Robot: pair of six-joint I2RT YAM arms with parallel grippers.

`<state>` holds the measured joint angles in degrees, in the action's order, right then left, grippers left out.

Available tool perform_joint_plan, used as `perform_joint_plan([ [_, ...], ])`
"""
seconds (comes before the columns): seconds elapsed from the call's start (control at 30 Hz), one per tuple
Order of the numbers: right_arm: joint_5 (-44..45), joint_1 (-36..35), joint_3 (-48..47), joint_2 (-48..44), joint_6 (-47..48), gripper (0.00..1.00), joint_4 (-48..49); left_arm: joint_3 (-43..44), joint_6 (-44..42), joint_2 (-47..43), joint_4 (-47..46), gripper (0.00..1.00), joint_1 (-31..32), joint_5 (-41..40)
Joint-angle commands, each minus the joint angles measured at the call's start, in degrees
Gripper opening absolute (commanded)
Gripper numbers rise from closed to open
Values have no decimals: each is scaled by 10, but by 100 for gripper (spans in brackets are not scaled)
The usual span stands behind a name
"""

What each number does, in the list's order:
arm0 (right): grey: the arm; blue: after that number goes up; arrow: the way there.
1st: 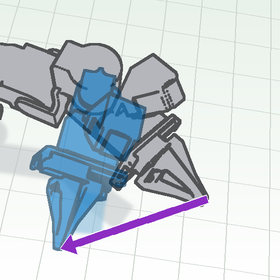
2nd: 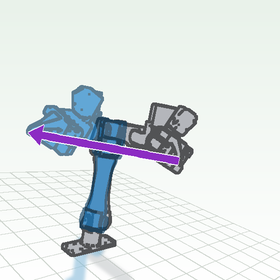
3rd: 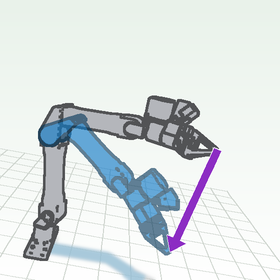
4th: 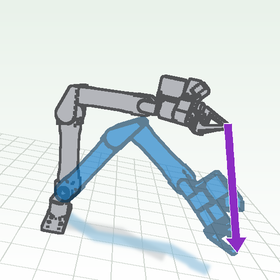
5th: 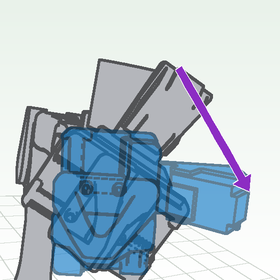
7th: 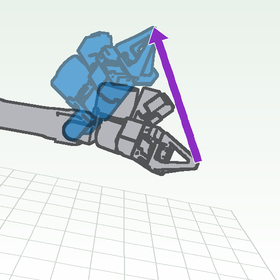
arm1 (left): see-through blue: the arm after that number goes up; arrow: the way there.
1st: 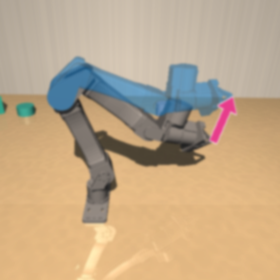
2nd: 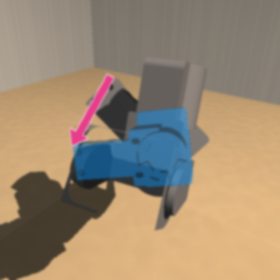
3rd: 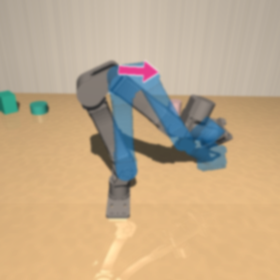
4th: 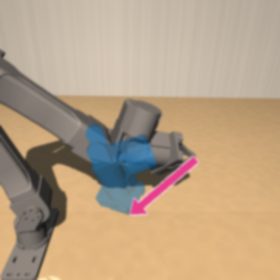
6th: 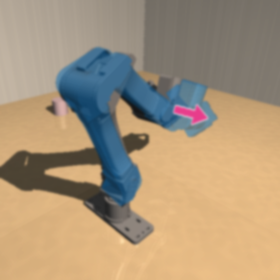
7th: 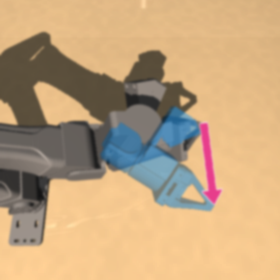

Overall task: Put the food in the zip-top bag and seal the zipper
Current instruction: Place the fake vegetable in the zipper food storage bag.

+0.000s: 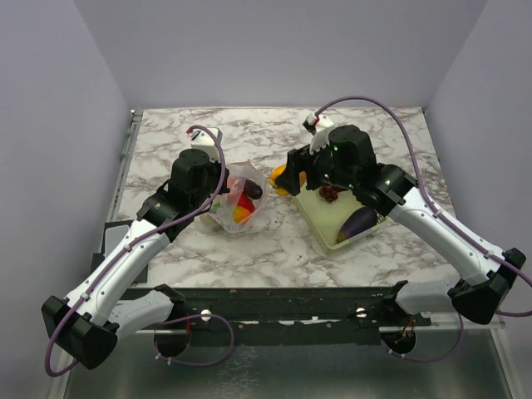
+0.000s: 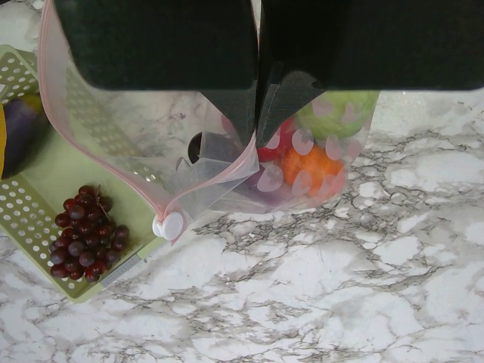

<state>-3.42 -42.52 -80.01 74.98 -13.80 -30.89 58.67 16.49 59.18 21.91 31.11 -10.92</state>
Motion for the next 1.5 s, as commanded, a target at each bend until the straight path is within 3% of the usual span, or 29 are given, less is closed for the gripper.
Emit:
perform_joint_plan([
  [0.0, -20, -38, -18, -8, 30, 38, 41, -4, 2, 1, -13, 1, -3, 12],
  [0.77, -49, -105, -90, 119, 49, 40, 80, -4, 5, -7, -16, 1, -9, 34],
  [1.0, -12, -112, -101, 157, 51, 48, 67, -5, 7, -14, -19, 1, -10, 37],
  [1.47, 60, -116, -126, 181, 28, 81, 46, -9, 9, -30, -28, 1, -12, 49],
])
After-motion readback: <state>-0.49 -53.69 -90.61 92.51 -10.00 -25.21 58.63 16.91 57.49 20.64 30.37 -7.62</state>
